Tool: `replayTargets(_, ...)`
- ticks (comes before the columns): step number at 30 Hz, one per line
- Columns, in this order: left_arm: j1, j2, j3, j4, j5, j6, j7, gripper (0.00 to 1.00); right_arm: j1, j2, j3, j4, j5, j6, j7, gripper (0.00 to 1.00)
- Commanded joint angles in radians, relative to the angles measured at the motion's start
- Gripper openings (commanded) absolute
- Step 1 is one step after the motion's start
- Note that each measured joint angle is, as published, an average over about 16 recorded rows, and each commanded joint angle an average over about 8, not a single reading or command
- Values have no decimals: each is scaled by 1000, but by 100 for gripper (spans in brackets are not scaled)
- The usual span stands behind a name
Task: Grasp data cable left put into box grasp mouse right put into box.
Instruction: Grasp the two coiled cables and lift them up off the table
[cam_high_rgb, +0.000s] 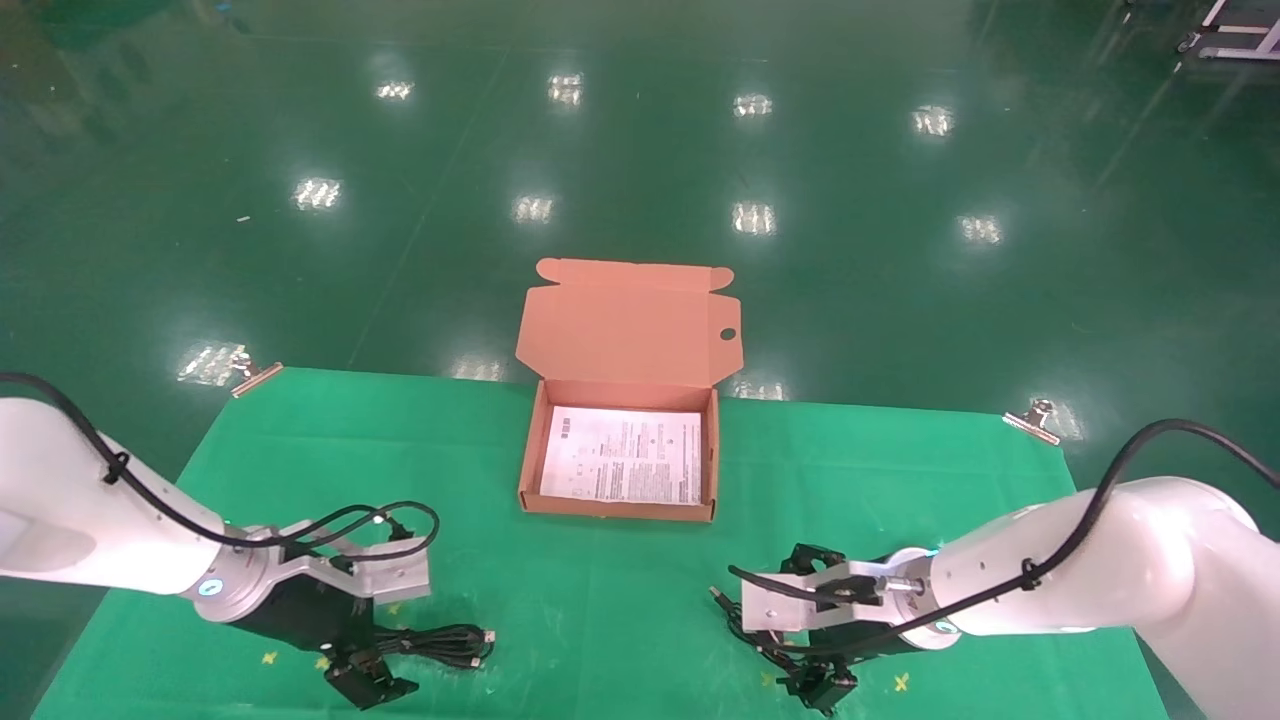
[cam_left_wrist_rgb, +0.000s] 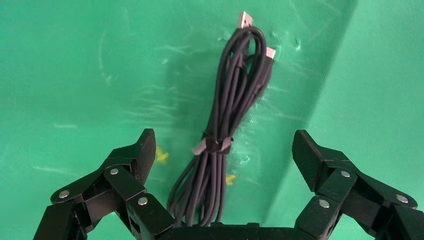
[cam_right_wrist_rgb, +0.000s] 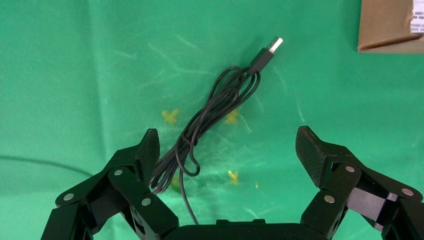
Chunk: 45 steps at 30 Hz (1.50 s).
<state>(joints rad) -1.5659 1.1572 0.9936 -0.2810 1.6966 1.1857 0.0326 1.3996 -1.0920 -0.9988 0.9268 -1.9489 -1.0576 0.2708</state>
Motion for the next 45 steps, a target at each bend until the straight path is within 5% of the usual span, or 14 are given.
replayTargets(1, -4, 10, -2, 26, -3, -5, 17, 100, 1, -10, 1, -21, 3, 7, -10, 100)
replayTargets(35, -34, 72, -14, 229, -18, -37, 139, 100, -10, -56, -6, -114, 1, 34, -32, 100)
replayTargets(43, -37, 79, -11, 250, -15, -35, 135, 3, -13, -59, -5, -121, 1, 41, -27, 2)
replayTargets(45, -37, 79, -10, 252, -14, -35, 134, 0, -14, -59, -5, -121, 1, 42, -27, 0)
